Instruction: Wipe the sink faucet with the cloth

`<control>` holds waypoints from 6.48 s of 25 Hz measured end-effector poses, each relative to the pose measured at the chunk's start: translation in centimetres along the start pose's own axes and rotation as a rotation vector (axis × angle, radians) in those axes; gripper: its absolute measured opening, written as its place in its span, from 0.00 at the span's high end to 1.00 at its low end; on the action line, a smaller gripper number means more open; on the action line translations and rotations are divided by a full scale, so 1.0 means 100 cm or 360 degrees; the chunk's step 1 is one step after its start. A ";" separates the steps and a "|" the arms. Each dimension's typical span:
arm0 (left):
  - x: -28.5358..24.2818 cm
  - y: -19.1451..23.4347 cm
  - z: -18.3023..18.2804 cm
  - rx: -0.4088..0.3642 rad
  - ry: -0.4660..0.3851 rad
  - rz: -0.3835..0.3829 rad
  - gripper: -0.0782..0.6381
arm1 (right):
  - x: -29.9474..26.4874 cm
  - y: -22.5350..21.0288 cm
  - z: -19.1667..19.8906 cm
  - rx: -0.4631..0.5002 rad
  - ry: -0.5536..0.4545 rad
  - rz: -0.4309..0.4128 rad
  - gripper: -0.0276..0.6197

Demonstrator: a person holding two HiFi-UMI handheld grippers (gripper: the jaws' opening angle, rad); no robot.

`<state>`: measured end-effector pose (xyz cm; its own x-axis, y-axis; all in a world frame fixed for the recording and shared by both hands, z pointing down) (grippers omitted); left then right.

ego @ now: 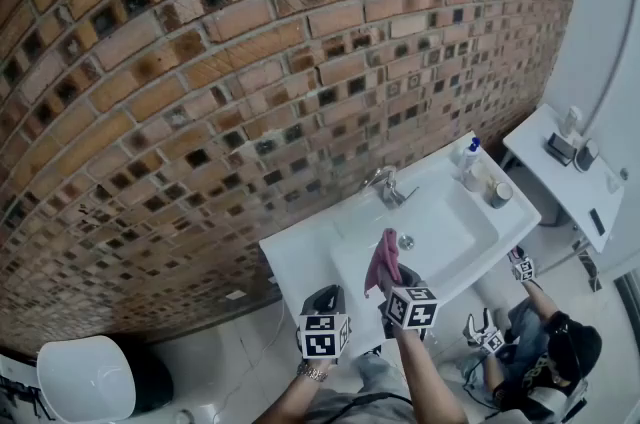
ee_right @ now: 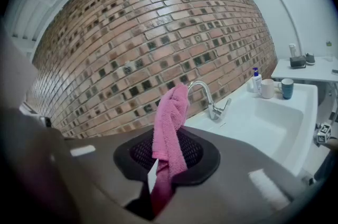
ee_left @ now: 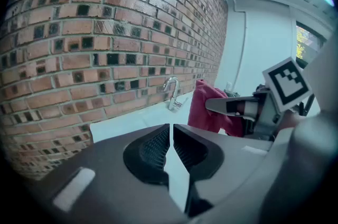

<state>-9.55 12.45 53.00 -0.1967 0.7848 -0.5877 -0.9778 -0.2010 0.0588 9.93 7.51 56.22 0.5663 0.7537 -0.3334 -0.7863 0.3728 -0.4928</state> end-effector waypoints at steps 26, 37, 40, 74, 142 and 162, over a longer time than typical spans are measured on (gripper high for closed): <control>-0.086 0.071 -0.088 -0.0033 -0.0048 -0.0113 0.85 | -0.203 -0.064 -0.136 0.0569 0.0275 -0.0006 0.86; -0.119 0.078 -0.092 -0.0007 0.0009 -0.0051 0.85 | -0.197 -0.139 -0.189 0.0736 0.0102 0.0306 0.88; -0.123 0.077 -0.089 -0.0009 0.0028 -0.0037 0.85 | -0.198 -0.170 -0.191 0.0606 0.0110 0.0351 0.89; -0.139 0.089 -0.082 0.0062 0.0111 -0.0014 0.85 | -0.201 -0.101 -0.063 0.1593 0.0218 -0.0139 0.90; -0.136 0.075 -0.081 0.0005 0.0123 -0.0009 0.85 | -0.172 -0.187 -0.144 0.0391 -0.0419 -0.0357 0.90; -0.129 0.084 -0.077 0.0031 0.0141 -0.0037 0.85 | -0.215 -0.149 -0.087 0.0919 0.0209 -0.0003 0.90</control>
<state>-14.66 -3.86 54.81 -0.1674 0.7339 -0.6583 -0.9835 -0.1710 0.0594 11.63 -18.95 63.79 0.5650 0.6931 -0.4476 -0.7715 0.6361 0.0112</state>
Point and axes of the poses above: the fingertips, and each gripper's own axes: x backward along the fingers, y to its left, z out of its underside, the point moved 10 cm from there along x, backward along the fingers, and after that the axes turned 7 degrees about -z, right-handed, at the moved point
